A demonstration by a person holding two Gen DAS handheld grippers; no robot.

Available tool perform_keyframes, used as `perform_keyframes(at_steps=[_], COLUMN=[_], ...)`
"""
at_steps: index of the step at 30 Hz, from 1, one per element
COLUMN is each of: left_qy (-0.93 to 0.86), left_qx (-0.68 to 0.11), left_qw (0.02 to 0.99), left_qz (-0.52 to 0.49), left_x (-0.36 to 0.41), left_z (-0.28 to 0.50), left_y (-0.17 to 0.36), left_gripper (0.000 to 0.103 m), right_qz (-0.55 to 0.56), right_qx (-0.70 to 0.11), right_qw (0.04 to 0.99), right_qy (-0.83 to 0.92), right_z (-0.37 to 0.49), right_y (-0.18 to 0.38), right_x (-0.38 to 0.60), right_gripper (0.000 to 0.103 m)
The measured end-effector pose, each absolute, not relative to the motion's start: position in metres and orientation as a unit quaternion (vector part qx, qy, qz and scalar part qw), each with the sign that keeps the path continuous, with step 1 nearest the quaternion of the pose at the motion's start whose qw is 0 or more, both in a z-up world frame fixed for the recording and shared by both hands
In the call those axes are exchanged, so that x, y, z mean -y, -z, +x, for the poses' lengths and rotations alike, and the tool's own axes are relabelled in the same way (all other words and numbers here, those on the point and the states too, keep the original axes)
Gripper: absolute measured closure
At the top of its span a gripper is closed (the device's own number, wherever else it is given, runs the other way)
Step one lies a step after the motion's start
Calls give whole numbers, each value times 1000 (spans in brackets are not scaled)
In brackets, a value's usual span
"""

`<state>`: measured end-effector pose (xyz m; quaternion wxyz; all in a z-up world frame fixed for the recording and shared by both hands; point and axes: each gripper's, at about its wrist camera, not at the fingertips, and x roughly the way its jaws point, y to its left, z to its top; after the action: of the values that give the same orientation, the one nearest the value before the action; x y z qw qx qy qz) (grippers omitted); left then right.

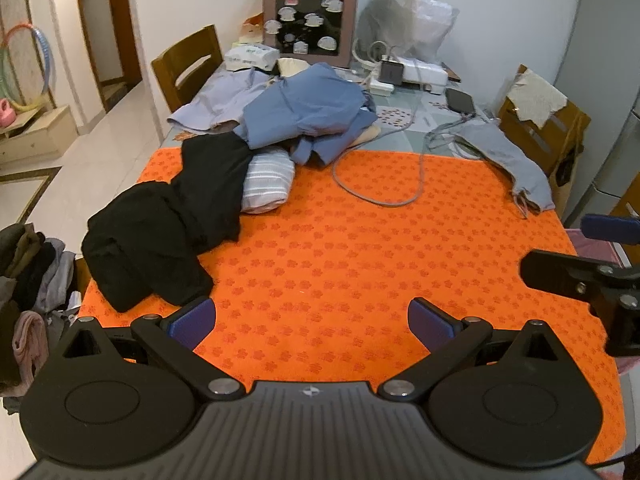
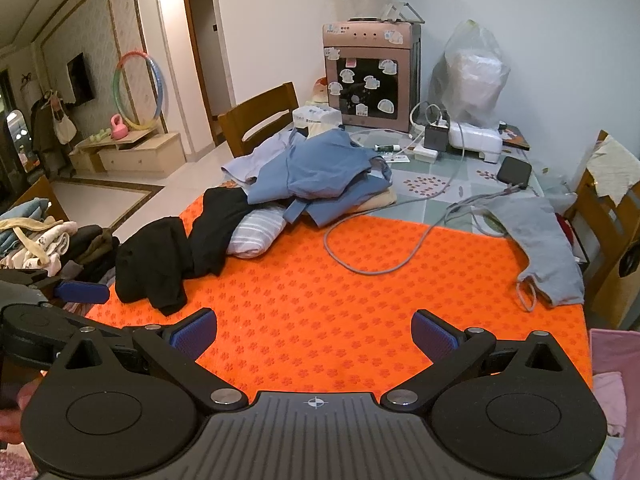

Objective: Fold clothes

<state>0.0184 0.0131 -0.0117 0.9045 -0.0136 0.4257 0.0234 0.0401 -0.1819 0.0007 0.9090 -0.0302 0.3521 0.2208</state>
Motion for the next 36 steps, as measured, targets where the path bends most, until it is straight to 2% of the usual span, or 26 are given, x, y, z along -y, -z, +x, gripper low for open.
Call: perform_keyframes(at_steps=[15, 18, 21, 34, 36], left_qy=[-97, -110, -121, -180, -185], left_qx=[-422, -424, -432, -450, -453], left_qw=[901, 898, 892, 869, 865], left_qz=[-24, -35, -55, -105, -111], left_x=[-73, -93, -114, -177, -182], left_z=[42, 46, 47, 33, 32], left_y=[34, 43, 52, 73, 75], left_gripper=[0, 0, 0, 0, 0], right_qz=[-48, -54, -60, -116, -126], right_qx=[-361, -362, -367, -401, -403], right_qw=[889, 880, 868, 793, 782], right_qy=[-278, -303, -329, -444, -459], right_z=[81, 96, 112, 147, 149], right_y=[13, 22, 33, 106, 115], right_x=[147, 128, 108, -8, -25], right_gripper=[1, 6, 19, 35, 41])
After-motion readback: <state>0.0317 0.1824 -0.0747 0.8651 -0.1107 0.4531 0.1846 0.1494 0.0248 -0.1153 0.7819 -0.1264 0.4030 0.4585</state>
